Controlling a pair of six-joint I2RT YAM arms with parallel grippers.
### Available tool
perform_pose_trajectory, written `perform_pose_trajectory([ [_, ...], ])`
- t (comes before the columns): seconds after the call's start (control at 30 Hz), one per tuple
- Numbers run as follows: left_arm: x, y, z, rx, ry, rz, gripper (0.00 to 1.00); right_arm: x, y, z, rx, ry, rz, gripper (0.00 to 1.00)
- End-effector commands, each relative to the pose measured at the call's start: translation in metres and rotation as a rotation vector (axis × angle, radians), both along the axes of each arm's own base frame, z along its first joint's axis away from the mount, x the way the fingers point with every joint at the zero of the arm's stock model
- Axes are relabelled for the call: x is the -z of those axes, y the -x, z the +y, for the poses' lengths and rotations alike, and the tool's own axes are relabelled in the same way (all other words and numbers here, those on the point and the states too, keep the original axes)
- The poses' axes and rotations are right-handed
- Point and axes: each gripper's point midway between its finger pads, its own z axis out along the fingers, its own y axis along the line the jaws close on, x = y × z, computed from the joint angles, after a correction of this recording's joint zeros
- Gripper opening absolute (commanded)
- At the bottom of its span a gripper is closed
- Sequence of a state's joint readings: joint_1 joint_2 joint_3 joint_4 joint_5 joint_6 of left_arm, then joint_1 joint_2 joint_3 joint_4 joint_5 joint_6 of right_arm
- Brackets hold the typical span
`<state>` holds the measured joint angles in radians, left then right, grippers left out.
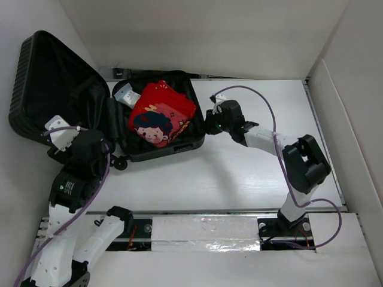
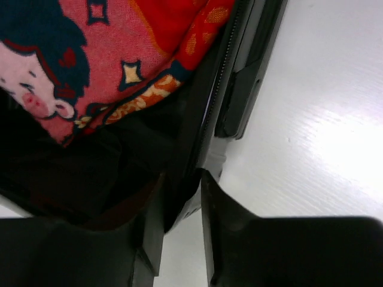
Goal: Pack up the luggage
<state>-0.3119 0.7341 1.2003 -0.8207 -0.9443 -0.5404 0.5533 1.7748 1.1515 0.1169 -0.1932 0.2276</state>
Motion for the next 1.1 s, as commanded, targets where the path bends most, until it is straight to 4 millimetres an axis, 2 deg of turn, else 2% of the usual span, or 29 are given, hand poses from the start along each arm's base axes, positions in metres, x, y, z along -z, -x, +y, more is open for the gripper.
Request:
perform_pose_trajectory([
  [0.0,0.001,0.028,0.018,-0.114,0.006,0.001,0.59,-0.024,-0.002,0.022,-0.074,-0.047,-0.063,0.2],
  [0.03,0.002,0.029,0.019,-0.113,-0.005,0.019,0.57,-0.022,0.001,0.025,-0.097,-0.051,-0.058,0.14],
  [0.07,0.006,0.028,0.016,-0.102,0.002,0.039,0.57,-0.017,0.006,0.031,-0.121,-0.048,-0.057,0.04],
  [0.1,0.001,0.025,0.014,-0.093,0.011,0.047,0.57,-0.016,0.008,0.034,-0.129,-0.043,-0.063,0.02],
  [0.13,0.004,0.032,0.016,-0.099,0.001,0.1,0.57,-0.013,0.01,0.037,-0.127,-0.044,-0.061,0.01],
  [0.27,-0.012,0.038,0.023,-0.144,-0.012,0.06,0.57,-0.005,0.013,0.04,-0.155,-0.041,-0.045,0.01],
  [0.37,-0.001,0.02,0.023,-0.193,-0.064,0.134,0.59,0.0,0.017,0.042,-0.176,-0.043,-0.031,0.01],
  [0.4,0.011,0.006,0.022,-0.222,-0.079,0.197,0.6,0.003,0.023,0.044,-0.189,-0.04,-0.026,0.01],
  [0.5,0.016,-0.009,0.032,-0.286,-0.051,0.25,0.58,-0.001,0.031,0.046,-0.194,-0.027,-0.043,0.0],
  [0.57,0.011,-0.005,0.04,-0.311,-0.074,0.245,0.57,-0.009,0.029,0.042,-0.181,-0.011,-0.066,0.0],
  [0.6,0.009,-0.002,0.052,-0.359,-0.068,0.202,0.57,-0.008,0.029,0.041,-0.178,-0.007,-0.066,0.0],
  [0.63,0.009,0.002,0.061,-0.351,-0.109,0.252,0.58,-0.01,0.03,0.04,-0.176,-0.008,-0.069,0.0],
  [0.77,0.013,-0.007,0.067,-0.354,-0.098,0.238,0.56,-0.006,0.03,0.04,-0.173,-0.012,-0.062,0.0],
  [0.8,0.015,-0.015,0.067,-0.358,-0.103,0.264,0.55,-0.003,0.03,0.041,-0.176,-0.009,-0.057,0.0],
  [0.9,0.018,-0.026,0.069,-0.37,-0.114,0.293,0.45,0.006,0.029,0.044,-0.19,0.001,-0.039,0.0],
  [0.93,0.019,-0.029,0.069,-0.37,-0.114,0.287,0.35,0.008,0.029,0.044,-0.196,0.004,-0.036,0.0],
  [1.0,0.024,-0.036,0.065,-0.339,-0.098,0.292,0.21,0.01,0.029,0.046,-0.203,0.004,-0.034,0.0],
  [1.03,0.024,-0.041,0.064,-0.328,-0.089,0.274,0.0,0.013,0.032,0.05,-0.214,0.004,-0.03,0.0],
  [1.07,0.025,-0.045,0.061,-0.301,-0.076,0.266,0.0,0.015,0.035,0.053,-0.224,0.007,-0.026,0.0],
])
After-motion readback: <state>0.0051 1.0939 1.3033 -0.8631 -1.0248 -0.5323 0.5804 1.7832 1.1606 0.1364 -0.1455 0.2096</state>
